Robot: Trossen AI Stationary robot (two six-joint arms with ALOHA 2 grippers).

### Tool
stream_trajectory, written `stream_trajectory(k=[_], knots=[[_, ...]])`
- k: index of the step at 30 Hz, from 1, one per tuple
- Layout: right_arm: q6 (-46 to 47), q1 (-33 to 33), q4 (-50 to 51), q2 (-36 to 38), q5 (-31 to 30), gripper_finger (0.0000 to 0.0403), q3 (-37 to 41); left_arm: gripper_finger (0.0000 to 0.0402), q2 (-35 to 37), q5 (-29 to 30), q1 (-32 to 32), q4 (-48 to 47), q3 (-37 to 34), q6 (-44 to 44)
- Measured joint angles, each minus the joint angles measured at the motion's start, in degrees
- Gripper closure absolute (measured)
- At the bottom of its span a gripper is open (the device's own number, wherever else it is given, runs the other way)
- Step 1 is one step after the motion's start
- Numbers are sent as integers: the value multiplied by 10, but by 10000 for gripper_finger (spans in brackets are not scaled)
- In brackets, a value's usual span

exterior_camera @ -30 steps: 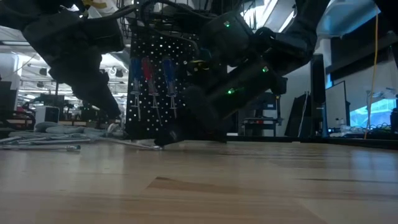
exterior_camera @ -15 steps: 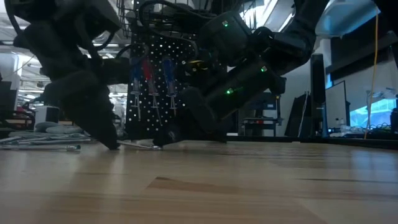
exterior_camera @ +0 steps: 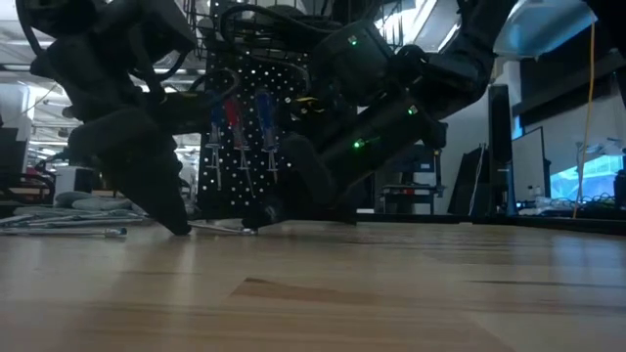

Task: Hang tools onto peg board
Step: Hang the wrench on the pegboard

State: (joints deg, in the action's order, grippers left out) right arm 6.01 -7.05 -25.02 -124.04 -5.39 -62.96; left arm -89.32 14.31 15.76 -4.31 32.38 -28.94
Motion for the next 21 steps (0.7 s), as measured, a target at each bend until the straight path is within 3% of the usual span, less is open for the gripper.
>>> stream_trajectory(k=[5,14,17,21], knots=[[-38,-4,116,66,0,372,8,372,-2,34,10,6,0,-19],[-32,-85,359,292,-182,384,38,372,25,123,53,-3,35,-6],[18,-116,327,356,-235,384,88,372,52,168,67,11,40,9],[105,-133,184,380,-274,384,190,372,82,265,85,64,40,29]])
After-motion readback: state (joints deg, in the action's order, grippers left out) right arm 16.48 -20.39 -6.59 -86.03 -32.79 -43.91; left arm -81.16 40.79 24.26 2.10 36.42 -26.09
